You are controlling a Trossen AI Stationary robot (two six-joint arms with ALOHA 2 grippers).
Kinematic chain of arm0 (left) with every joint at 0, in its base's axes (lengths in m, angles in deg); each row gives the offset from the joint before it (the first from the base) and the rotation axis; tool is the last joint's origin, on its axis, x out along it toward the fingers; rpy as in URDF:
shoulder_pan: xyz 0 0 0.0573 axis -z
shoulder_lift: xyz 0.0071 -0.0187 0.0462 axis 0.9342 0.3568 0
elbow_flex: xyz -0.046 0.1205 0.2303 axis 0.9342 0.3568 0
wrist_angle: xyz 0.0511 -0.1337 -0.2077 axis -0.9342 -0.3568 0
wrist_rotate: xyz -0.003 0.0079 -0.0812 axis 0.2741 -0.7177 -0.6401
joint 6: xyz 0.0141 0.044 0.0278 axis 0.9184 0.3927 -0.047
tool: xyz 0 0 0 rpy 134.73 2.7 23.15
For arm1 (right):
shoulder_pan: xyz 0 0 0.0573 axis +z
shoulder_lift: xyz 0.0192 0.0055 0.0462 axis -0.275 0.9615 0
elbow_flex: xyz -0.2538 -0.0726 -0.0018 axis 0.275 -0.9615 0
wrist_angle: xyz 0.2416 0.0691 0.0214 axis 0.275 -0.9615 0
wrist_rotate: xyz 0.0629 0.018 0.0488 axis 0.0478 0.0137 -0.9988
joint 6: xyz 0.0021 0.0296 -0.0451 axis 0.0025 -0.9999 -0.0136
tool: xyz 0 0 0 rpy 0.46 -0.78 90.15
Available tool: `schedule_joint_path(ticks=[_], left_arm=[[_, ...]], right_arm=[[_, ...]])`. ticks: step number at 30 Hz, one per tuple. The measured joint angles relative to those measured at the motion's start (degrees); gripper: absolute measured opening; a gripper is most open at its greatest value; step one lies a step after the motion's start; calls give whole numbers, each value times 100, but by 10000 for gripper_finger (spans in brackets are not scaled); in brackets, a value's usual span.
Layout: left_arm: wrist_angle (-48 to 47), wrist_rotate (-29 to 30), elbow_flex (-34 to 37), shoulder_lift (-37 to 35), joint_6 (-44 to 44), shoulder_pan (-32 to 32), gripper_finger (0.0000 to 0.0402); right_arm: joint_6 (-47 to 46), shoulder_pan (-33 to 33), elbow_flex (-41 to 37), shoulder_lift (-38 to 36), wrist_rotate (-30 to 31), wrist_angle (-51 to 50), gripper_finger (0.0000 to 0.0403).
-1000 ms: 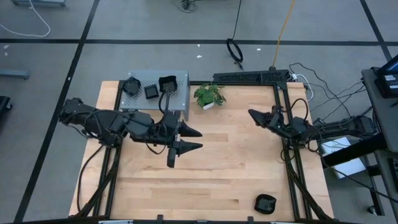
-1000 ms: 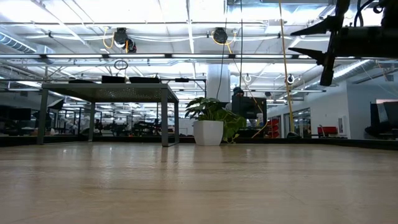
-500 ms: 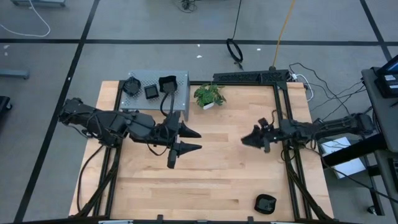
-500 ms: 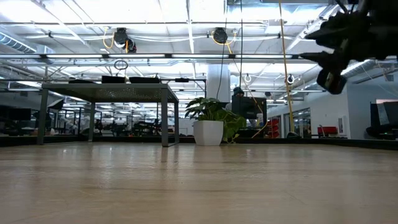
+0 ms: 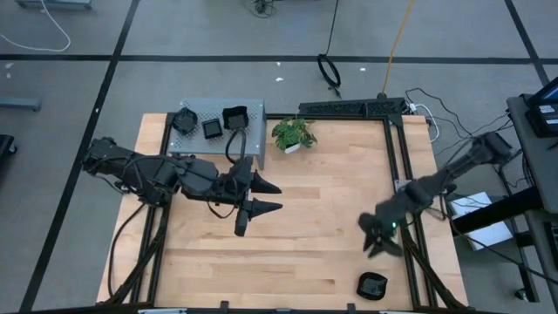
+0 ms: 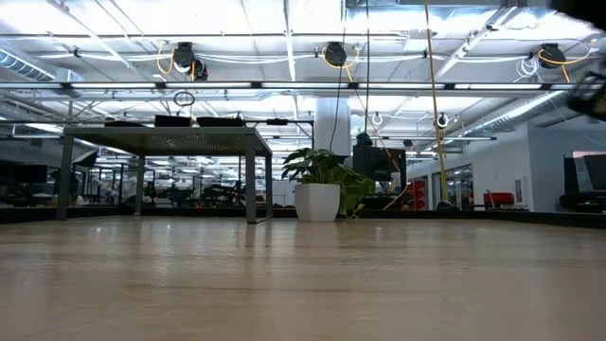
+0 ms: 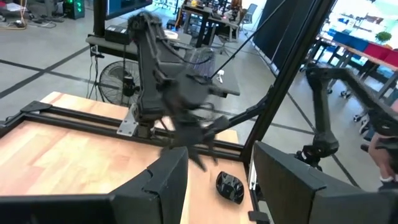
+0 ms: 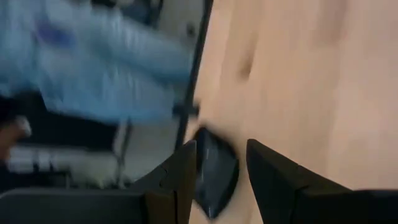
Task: Pick & Place Mini shaped plates
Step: Stack the black leaf shaped plate on top of the other black leaf shaped plates on the shelf
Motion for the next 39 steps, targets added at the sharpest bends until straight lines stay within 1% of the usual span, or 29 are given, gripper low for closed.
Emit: schedule_joint_path(ticks=[4,7,12,17,22,27,30,35,39], left_arm=[[-96,2,0,1,0,-24,186],[-107,4,0,0,9,-33,186],[-107,4,0,1,17,-95,186],[-107,4,0,0,13,-179,186],[-105,3,0,1,8,-256,186],[-103,2,0,0,-2,-295,186],[-102,2,0,0,-2,-295,186],[-107,-2,0,0,-119,-295,186],[-206,-9,0,0,-155,-295,186]], right_arm=[[242,928,41,689,12,-4,130],[263,1452,54,1198,13,58,130],[404,2008,54,1937,101,701,130],[483,2119,54,2367,836,854,130],[196,2119,54,2481,1382,936,130],[239,2119,54,2689,1970,991,130],[239,2132,54,2917,1938,1232,130],[227,2201,54,3287,1609,1744,130],[201,2247,54,3383,1589,1932,129]])
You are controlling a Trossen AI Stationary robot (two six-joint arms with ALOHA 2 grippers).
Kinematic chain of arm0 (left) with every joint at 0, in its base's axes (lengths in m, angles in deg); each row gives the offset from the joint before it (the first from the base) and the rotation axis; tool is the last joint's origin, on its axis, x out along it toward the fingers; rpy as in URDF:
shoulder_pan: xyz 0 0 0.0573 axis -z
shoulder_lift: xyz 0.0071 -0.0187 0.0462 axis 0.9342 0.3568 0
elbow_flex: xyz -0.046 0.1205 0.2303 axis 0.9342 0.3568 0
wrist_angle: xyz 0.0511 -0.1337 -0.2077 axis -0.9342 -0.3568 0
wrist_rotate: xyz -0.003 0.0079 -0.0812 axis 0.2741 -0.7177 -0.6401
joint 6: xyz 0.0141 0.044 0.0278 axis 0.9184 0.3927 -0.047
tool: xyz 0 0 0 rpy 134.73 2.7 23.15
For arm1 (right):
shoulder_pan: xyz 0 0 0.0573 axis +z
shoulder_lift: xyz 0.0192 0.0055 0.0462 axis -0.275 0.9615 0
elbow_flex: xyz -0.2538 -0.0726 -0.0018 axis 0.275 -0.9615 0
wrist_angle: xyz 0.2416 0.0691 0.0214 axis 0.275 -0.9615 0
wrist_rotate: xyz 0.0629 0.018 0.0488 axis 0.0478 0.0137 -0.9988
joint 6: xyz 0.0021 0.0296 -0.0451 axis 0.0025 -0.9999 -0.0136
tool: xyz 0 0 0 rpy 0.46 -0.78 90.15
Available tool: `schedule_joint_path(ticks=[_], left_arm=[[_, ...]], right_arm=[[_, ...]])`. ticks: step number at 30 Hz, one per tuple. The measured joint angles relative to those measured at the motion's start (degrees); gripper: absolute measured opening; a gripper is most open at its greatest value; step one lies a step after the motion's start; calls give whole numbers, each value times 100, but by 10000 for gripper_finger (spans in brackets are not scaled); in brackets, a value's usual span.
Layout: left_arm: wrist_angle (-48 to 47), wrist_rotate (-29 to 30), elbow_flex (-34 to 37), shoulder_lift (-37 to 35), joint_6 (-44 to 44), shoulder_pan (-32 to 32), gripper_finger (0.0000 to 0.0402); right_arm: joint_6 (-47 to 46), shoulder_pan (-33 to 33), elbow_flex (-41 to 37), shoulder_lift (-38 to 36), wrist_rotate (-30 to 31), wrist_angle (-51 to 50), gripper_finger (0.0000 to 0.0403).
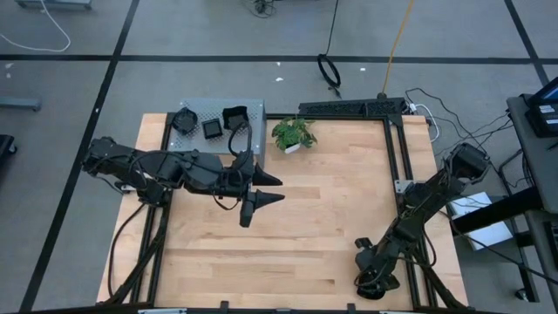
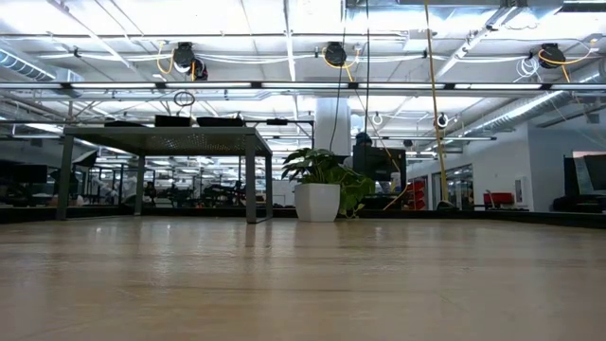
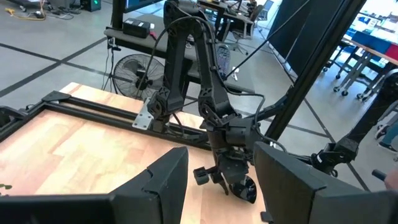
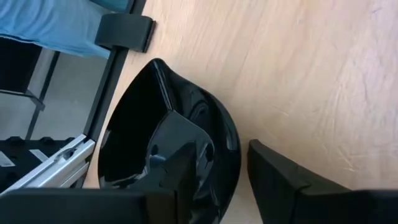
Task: Pick & Place Mini shaped plates
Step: Stack the black leaf shaped plate on top of the other black leaf shaped plates on the shelf
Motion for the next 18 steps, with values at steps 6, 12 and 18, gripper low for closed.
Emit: schedule_joint_path(ticks=[6,12,18], left_arm=[[-18,-2,0,2,0,0,186],[-21,-10,-1,2,2,0,186],[-21,-19,-2,2,2,0,186]], right_arm=[[138,4,0,12,-1,-1,89],[280,12,0,19,-162,33,8],[285,-124,-2,-186,-79,122,2]])
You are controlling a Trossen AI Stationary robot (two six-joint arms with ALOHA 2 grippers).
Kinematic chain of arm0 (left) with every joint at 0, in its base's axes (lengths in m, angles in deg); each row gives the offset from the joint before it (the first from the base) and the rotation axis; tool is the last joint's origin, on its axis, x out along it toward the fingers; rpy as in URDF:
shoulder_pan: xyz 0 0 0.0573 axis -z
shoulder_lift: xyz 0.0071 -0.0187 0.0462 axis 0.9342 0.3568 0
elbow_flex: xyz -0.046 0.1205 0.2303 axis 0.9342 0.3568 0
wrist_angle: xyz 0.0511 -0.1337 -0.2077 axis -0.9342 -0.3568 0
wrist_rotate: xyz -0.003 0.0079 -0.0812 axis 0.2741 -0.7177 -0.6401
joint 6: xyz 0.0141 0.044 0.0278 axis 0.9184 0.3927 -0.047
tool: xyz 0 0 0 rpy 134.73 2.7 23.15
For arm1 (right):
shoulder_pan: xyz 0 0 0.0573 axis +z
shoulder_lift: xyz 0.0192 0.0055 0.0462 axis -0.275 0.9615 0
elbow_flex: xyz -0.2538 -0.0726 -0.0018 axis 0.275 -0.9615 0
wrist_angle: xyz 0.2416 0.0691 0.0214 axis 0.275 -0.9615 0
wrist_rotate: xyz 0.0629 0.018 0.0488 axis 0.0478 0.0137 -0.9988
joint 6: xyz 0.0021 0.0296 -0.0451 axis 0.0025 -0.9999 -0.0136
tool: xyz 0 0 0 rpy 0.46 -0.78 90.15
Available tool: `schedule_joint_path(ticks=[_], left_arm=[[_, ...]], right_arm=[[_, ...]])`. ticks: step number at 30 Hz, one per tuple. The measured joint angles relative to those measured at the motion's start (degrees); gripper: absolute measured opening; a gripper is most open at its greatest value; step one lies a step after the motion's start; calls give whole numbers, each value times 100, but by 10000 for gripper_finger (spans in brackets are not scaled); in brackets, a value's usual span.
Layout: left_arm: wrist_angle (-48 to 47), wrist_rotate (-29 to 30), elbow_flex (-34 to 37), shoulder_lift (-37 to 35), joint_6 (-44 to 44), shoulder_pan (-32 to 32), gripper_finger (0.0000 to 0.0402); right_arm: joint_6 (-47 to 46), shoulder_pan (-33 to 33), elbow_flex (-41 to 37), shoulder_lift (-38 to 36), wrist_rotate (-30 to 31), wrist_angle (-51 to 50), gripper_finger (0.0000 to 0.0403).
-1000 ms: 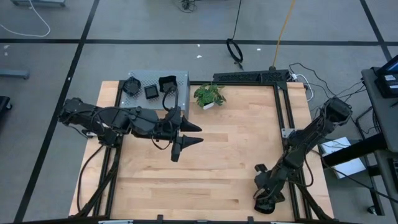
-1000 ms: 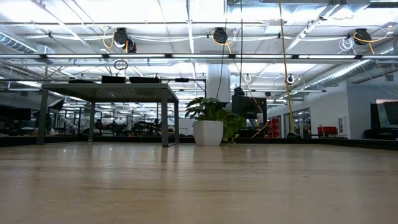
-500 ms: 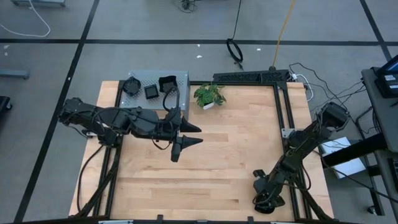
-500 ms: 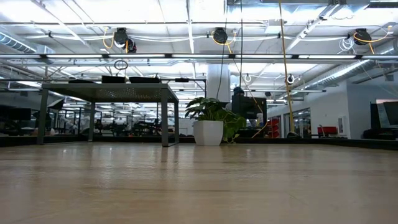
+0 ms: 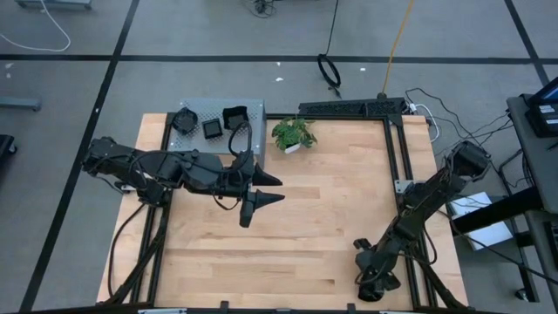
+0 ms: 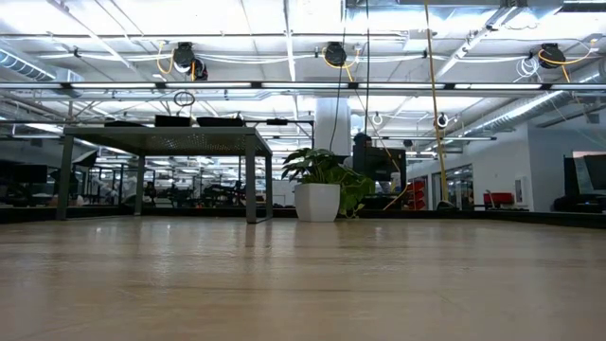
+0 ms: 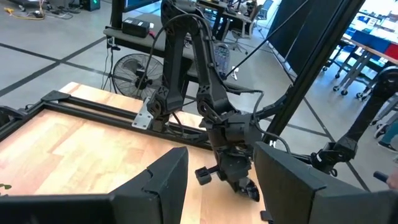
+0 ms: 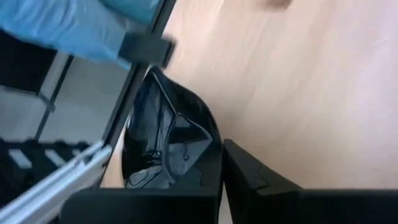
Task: Pick & Place Mini shaped plates
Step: Stack the black leaf shaped plate on top of the other black leaf shaped plates on the shelf
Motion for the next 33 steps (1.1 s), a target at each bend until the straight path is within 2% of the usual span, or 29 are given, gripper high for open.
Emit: schedule_joint_path(ticks=[4,8,15,20,23,26,33], left_arm=[[1,2,0,0,1,0,186],[0,2,0,0,47,0,186],[0,4,0,0,81,0,186],[0,24,0,0,81,0,186],[-1,24,0,0,81,-11,186],[1,26,0,0,80,-18,186],[1,31,0,0,76,-87,186]], right_arm=[[55,-422,0,-346,128,-107,1],[121,-1180,0,-662,179,-579,1],[1474,-2893,152,-438,179,-723,1],[2564,-4139,807,138,168,-638,0],[2714,-4700,1259,717,107,-217,0],[2713,-5074,1726,1384,-144,137,0],[2625,-5584,2828,2553,-103,375,0]])
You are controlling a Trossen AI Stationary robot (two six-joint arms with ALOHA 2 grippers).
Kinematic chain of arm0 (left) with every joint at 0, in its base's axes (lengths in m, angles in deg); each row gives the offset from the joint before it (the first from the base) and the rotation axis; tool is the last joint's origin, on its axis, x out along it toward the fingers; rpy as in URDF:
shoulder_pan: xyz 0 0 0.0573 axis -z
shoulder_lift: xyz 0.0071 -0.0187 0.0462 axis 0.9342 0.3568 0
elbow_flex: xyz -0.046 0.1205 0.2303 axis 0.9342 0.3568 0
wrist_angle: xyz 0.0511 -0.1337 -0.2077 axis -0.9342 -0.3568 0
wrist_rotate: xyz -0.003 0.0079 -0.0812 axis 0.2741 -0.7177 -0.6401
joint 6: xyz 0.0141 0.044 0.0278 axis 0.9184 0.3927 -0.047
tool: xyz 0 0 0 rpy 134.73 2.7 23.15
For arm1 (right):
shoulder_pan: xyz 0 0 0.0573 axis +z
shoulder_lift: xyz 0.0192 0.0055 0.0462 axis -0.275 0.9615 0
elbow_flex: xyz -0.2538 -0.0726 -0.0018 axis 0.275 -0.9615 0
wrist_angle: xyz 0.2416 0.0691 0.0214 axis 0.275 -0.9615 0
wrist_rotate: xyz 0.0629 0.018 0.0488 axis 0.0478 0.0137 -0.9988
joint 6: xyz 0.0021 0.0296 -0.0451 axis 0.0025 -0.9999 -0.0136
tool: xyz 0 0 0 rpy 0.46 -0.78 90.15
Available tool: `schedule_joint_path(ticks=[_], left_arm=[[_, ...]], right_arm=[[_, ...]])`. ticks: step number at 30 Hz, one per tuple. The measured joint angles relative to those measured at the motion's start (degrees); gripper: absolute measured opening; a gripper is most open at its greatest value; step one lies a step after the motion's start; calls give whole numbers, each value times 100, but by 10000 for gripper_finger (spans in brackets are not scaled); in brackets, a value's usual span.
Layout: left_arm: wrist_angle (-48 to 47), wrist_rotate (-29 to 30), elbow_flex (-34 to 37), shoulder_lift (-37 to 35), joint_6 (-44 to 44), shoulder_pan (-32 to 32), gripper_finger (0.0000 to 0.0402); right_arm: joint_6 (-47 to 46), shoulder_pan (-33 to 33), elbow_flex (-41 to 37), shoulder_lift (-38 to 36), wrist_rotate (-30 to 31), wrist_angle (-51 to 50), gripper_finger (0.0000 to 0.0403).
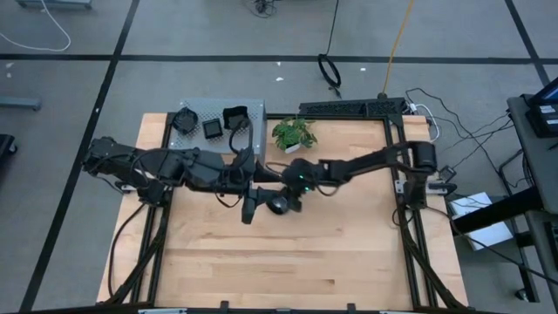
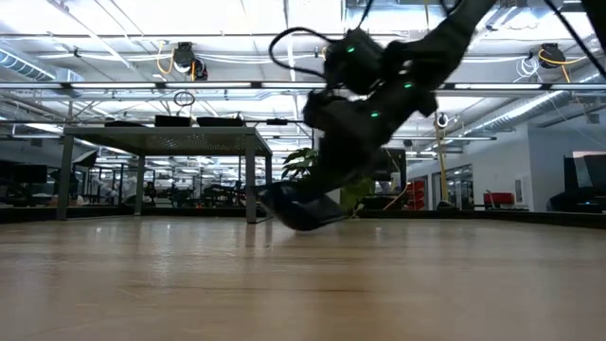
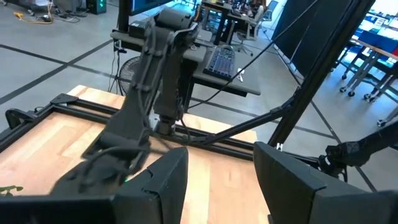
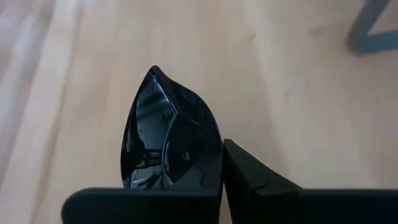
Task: Pick & Place Mini shaped plates
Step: Stack the black leaf shaped plate on top of the other black leaf shaped plates on the shelf
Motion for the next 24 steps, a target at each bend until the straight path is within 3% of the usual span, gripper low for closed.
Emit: schedule_joint_path(ticks=[6,11,16,24], left_arm=[[-3,-2,0,0,0,-107,186],[-2,1,0,0,-6,-222,186],[-3,-1,0,0,-13,-310,186],[-1,-1,0,0,-11,-454,186]], right_arm=[[-509,-319,663,520,1,17,1],[-600,-479,735,724,-13,-40,18],[-593,-585,746,656,-14,-68,65],[-450,-597,737,-282,-34,-623,151]])
